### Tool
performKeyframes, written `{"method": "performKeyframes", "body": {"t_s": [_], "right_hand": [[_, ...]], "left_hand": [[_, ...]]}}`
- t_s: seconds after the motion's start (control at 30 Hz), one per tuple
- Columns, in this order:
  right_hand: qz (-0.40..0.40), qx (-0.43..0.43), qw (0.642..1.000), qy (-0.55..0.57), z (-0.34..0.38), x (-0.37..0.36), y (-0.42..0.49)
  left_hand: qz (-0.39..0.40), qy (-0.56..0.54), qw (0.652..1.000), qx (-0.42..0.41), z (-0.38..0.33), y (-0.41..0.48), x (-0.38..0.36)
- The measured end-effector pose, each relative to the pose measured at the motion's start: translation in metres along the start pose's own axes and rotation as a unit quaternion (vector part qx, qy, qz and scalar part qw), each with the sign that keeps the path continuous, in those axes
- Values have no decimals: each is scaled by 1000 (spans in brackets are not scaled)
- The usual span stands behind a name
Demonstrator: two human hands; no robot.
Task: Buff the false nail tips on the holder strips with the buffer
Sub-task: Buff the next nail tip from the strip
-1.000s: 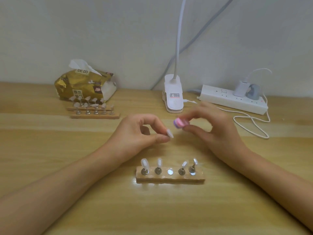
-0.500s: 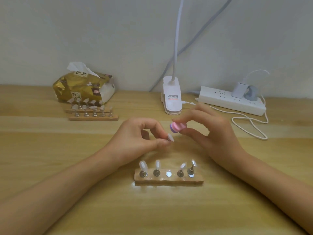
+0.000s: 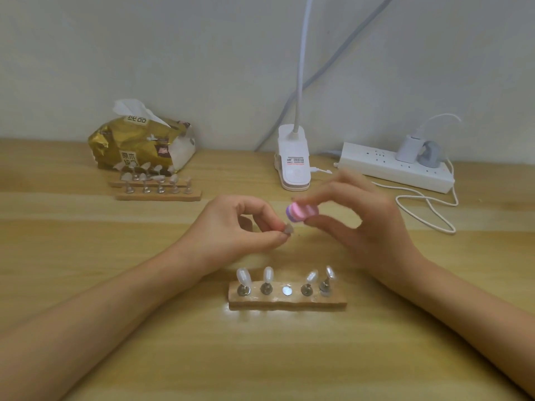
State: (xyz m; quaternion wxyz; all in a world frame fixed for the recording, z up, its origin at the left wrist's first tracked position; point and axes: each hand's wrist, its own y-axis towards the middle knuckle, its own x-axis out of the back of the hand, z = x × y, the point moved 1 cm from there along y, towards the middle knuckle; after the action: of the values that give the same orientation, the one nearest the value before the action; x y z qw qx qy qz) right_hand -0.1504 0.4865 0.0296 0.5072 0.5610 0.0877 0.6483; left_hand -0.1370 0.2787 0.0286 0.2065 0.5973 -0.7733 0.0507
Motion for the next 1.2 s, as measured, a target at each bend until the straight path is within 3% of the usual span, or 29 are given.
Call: {"method": "performKeyframes", "body": {"t_s": [0.1, 0.2, 0.3, 0.4, 0.5, 0.57, 0.63, 0.7, 0.77, 0.87, 1.0, 1.1, 1.2], "right_hand": [[26, 3, 999, -21, 0, -3, -1], [-14, -14, 1000, -14, -1, 1, -1], [31, 19, 999, -5, 2, -5, -2], [6, -27, 1000, -9, -2, -1, 0], [19, 13, 1000, 5, 2, -3, -2], [46, -12, 999, 19, 2, -4, -2], [15, -44, 998, 35, 0, 1, -1], [0, -9, 999, 37, 5, 0, 0], [36, 23, 999, 24, 8, -4, -1], [18, -22, 999, 18, 3, 1, -1], [32, 28, 999, 12, 7, -5, -3], [15, -20, 1000, 2, 2, 0, -2], [10, 28, 999, 13, 8, -2, -3]], "left_hand": [[-2, 7, 1000, -4, 1, 0, 0], [-3, 2, 1000, -6, 1, 0, 0], [-5, 11, 1000, -18, 2, 0, 0], [6, 11, 1000, -20, 1, 0, -1], [9, 11, 1000, -23, 1, 1, 1], [22, 14, 999, -33, 0, 0, 1], [29, 3, 999, -35, -1, -1, 2], [21, -5, 999, -36, 0, 0, 3], [15, 1, 999, -36, 2, 1, 2], [11, 5, 999, -41, 2, 1, 1], [-2, -5, 999, -34, 4, 2, 3], [3, -8, 1000, -30, 4, 1, 2], [4, -2, 999, -34, 3, 1, 2]]}}
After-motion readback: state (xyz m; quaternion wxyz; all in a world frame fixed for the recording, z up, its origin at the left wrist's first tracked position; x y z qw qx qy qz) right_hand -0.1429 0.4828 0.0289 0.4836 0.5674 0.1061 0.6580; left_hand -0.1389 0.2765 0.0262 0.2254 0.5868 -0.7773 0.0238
